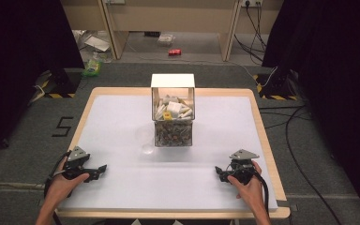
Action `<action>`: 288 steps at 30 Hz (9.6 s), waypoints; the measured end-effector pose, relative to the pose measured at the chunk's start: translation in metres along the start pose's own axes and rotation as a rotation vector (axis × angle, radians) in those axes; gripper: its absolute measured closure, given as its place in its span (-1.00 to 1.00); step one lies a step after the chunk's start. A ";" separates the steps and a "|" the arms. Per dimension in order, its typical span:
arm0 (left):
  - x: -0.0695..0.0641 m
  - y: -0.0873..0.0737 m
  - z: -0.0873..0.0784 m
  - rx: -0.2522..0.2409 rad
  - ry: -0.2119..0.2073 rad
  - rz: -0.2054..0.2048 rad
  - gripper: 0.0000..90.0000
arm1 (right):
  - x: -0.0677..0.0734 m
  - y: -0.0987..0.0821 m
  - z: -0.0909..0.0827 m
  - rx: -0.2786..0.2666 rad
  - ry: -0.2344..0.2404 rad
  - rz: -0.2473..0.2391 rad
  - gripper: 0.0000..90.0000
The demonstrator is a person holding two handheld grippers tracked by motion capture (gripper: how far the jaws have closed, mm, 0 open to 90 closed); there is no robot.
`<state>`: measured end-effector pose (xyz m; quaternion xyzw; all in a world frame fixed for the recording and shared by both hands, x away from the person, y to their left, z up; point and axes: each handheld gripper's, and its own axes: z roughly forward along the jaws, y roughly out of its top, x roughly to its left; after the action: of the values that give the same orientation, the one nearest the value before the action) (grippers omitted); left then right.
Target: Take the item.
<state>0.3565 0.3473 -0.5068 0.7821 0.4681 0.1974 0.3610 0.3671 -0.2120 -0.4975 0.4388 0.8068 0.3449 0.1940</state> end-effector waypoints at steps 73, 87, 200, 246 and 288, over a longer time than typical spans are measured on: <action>-0.110 0.207 -0.060 -0.361 -0.342 0.158 -0.01 | 0.000 0.000 0.000 0.002 0.001 -0.003 -0.67; -0.140 0.241 -0.039 -0.343 -0.340 0.189 0.14 | 0.000 0.000 0.000 0.001 0.000 -0.004 -0.67; -0.159 0.280 0.013 -0.246 -0.239 0.254 0.91 | 0.000 0.000 0.000 0.002 -0.001 -0.003 -0.67; -0.153 0.284 -0.003 -0.282 -0.313 0.215 0.99 | 0.001 0.000 0.000 0.003 -0.001 -0.003 -0.67; -0.103 0.291 -0.089 -0.457 -0.305 0.159 0.99 | 0.001 0.000 0.000 0.002 -0.002 -0.002 -0.67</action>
<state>0.4208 0.2035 -0.2266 0.7352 0.2890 0.2055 0.5777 0.3665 -0.2115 -0.4977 0.4386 0.8074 0.3433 0.1948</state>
